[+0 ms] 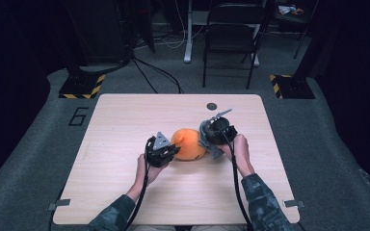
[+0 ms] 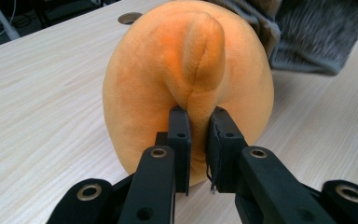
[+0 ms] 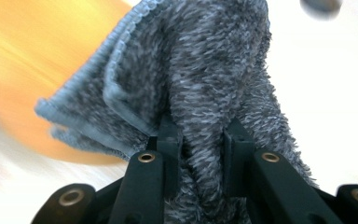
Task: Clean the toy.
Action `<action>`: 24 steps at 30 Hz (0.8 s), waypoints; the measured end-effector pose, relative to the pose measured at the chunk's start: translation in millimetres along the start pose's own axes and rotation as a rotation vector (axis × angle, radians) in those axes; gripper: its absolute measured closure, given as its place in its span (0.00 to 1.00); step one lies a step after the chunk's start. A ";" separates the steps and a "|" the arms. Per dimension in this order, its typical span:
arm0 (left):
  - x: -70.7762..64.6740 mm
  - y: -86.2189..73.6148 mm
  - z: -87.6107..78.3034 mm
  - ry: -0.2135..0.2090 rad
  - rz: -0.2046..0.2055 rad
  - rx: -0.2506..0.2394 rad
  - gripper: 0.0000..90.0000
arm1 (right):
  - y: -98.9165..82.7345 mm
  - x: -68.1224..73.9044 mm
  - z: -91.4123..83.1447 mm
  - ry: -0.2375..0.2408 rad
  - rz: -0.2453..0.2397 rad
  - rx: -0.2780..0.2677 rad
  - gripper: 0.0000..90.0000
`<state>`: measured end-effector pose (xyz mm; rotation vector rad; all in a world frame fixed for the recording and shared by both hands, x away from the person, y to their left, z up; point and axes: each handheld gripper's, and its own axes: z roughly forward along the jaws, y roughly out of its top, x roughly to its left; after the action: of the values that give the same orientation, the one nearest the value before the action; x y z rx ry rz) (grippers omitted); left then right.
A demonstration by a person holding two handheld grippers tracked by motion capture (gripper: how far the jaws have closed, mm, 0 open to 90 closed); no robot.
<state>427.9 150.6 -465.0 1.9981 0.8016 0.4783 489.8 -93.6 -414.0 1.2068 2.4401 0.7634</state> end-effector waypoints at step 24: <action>-1.9 -0.3 2.0 -0.008 0.011 -0.002 0.89 | -6.0 7.2 21.0 -0.003 -0.009 0.060 0.81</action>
<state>427.7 148.2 -466.4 2.0018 0.7854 0.4767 492.0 -84.1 -434.8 1.2164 2.4812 0.6892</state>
